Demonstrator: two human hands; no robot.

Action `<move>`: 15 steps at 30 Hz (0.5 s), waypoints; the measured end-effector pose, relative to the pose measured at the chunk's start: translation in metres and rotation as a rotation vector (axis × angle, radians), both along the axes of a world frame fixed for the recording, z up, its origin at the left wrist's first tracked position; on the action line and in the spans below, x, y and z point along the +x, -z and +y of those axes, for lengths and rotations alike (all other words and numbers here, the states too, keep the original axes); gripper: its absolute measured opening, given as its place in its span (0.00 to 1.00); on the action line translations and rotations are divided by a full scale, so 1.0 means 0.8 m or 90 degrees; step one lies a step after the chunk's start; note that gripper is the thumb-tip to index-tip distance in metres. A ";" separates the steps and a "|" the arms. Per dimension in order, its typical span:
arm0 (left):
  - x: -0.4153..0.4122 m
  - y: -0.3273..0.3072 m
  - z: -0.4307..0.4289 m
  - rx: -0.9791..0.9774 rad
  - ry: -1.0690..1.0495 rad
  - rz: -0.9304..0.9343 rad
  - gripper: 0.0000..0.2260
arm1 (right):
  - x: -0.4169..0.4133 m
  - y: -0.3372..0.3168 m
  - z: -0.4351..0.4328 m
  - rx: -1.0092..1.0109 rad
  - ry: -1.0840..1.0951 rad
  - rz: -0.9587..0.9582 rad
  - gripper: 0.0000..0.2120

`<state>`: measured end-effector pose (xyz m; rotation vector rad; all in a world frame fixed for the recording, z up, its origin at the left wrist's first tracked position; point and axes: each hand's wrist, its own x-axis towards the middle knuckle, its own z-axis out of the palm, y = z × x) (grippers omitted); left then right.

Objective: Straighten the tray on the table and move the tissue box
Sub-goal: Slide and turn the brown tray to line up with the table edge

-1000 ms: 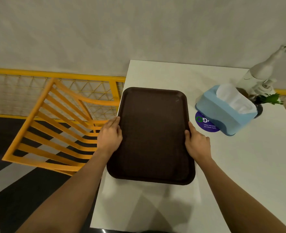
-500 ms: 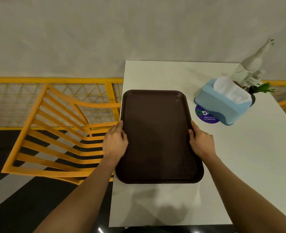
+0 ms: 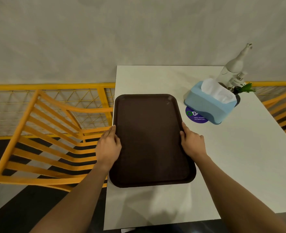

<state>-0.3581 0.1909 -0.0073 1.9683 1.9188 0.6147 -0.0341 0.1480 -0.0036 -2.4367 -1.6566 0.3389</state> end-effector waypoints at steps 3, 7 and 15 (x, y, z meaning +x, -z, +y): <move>-0.001 -0.003 -0.001 -0.007 0.008 0.010 0.22 | 0.001 0.003 0.000 0.007 0.000 -0.008 0.24; -0.005 -0.007 0.002 -0.017 0.014 -0.014 0.21 | 0.004 -0.002 -0.001 -0.018 -0.013 0.017 0.26; 0.029 -0.046 0.013 0.089 0.103 -0.032 0.20 | 0.023 -0.038 -0.025 0.107 0.049 0.137 0.23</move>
